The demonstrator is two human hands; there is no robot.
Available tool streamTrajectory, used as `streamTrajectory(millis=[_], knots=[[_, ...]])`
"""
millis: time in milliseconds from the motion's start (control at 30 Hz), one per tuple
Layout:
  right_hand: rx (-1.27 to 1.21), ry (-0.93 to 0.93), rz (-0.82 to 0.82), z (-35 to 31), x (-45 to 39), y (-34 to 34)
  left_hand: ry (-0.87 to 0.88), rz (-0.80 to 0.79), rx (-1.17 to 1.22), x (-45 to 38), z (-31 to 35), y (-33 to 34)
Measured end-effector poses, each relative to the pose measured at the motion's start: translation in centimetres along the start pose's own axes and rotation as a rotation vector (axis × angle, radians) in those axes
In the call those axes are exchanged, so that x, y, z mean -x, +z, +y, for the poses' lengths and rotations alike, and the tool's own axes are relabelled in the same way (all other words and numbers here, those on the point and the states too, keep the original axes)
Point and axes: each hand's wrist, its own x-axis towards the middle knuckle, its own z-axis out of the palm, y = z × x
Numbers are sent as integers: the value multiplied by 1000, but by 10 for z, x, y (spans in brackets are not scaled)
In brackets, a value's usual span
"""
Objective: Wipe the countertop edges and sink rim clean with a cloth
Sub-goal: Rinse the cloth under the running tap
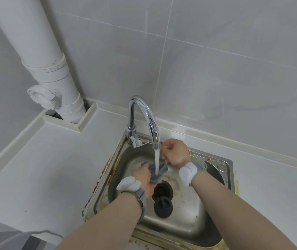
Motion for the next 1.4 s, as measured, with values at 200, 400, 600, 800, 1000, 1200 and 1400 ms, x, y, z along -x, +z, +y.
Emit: streamTrajectory(millis=[200,400,600,800,1000,1200,1400], knots=[[477,-226,-158,-30,-38,20,-146,-110,-10,-2,12,-12],[487,-223,-65,-36,-72,21,-106,-123,177,4,14,-23],[-311,101,-139,9,-22,30,-58,-107,72,8,9,-17],[-394,344,-237,44,55,35,30,-114,-99,10,3,0],[-420,180,-56,52,78,35,-72,-132,19,10,-18,13],[73,-134,-129,55,85,10,-123,-226,-37,11,-28,16],[-552,270,-9,82,87,-7,-89,-21,99,-14,-13,11]])
